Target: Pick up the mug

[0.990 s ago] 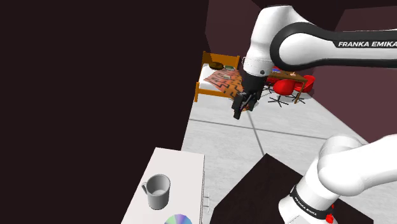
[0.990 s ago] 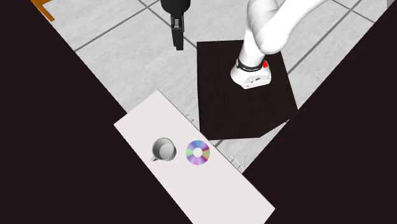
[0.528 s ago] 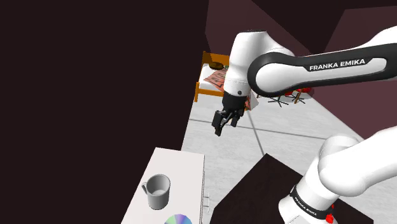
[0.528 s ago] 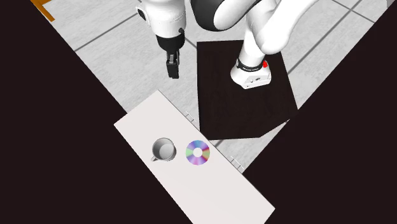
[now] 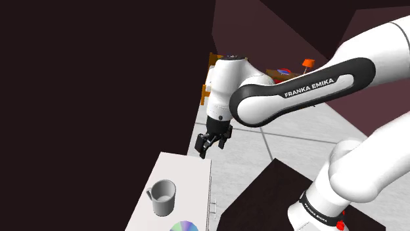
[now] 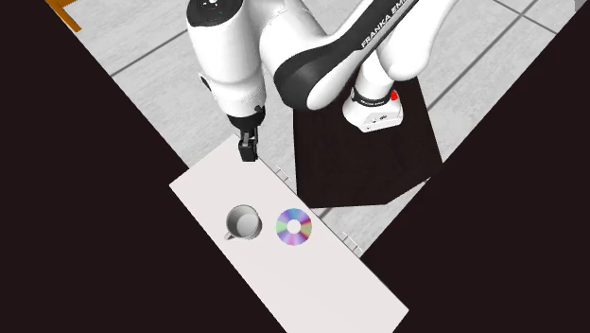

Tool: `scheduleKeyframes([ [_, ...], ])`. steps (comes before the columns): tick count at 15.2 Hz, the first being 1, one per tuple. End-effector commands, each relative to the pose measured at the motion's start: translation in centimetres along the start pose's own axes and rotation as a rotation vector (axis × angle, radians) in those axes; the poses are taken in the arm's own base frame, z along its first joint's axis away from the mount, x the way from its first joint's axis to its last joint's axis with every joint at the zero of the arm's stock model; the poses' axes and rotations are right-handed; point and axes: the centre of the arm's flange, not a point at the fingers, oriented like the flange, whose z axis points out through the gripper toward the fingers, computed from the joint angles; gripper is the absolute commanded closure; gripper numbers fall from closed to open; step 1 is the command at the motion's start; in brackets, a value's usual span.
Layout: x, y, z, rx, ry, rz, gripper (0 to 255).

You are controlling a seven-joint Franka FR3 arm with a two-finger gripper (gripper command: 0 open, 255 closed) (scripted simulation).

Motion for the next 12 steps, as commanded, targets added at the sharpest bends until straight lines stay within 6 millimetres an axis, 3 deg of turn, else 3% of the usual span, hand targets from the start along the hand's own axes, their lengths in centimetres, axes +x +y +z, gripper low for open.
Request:
scheduleKeyframes([
  [1, 0.5, -2.1, 2.0, 0.009, -0.001, 0.01, 0],
  [12, 3.5, -12.4, 11.1, 0.047, -0.007, 0.06, 0],
])
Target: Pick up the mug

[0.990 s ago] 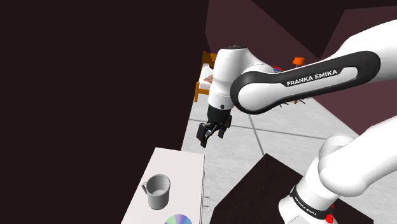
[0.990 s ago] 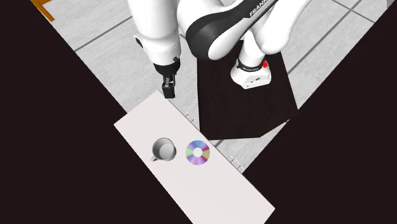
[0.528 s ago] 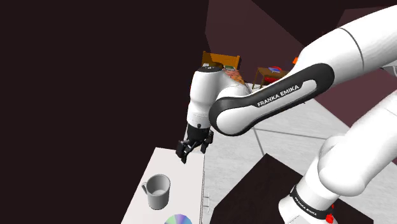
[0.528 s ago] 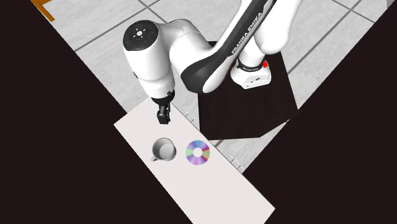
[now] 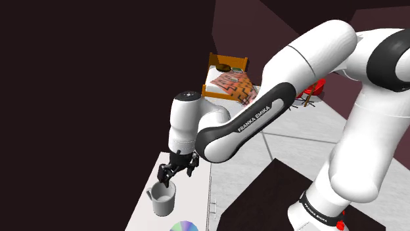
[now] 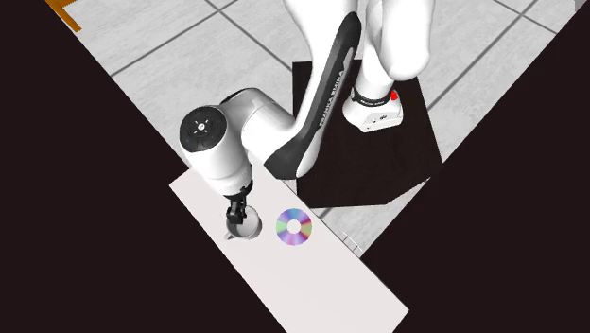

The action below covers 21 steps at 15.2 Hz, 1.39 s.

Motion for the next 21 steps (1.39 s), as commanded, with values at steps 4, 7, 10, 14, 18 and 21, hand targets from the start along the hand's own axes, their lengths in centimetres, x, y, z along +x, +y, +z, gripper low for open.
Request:
scheduleKeyframes([
  [4, 0.6, -1.5, 3.0, 0.006, 0.0, 0.009, 0],
  [7, 0.6, -1.4, 4.5, 0.006, 0.0, 0.009, 0],
  [10, 0.6, -1.4, 5.4, 0.006, 0.0, 0.009, 0],
  [14, 0.5, -1.4, 5.3, 0.006, 0.0, 0.009, 255],
  [18, 0.5, -1.4, 5.3, 0.006, 0.0, 0.009, 255],
  [21, 0.6, -1.4, 4.8, 0.006, 0.0, 0.009, 255],
])
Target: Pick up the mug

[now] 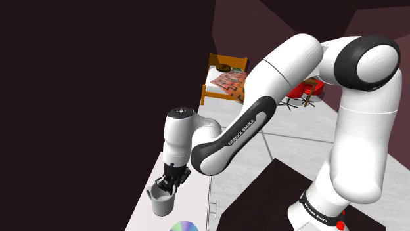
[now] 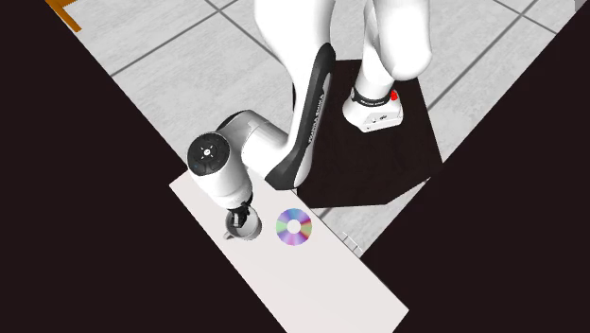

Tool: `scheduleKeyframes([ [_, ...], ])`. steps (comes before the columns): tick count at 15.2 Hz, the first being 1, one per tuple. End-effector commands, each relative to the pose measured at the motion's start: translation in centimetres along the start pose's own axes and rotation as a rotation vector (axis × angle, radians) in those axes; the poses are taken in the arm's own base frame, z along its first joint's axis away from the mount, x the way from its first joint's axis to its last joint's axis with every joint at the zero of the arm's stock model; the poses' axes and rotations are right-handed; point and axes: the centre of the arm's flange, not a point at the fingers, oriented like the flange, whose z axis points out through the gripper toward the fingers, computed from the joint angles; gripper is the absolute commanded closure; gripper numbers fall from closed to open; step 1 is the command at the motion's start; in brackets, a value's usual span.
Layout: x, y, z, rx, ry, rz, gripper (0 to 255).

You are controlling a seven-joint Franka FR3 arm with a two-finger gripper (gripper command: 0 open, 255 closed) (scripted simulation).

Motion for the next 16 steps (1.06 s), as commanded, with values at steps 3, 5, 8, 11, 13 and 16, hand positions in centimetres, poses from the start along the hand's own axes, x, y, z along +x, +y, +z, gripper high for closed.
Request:
scheduleKeyframes([
  [3, 0.0, -0.1, -1.8, 0.0, 0.0, 0.0, 255],
  [5, 0.0, -0.1, -2.9, 0.0, 0.0, 0.0, 255],
  [8, 0.0, -0.2, -4.5, 0.0, 0.0, 0.0, 255],
  [11, 0.0, -0.3, -6.0, 0.0, 0.0, 0.0, 255],
  [13, 0.0, -0.4, -7.1, 0.0, 0.0, 0.0, 255],
  [16, 0.0, -0.5, -7.7, 0.0, 0.0, 0.0, 255],
])
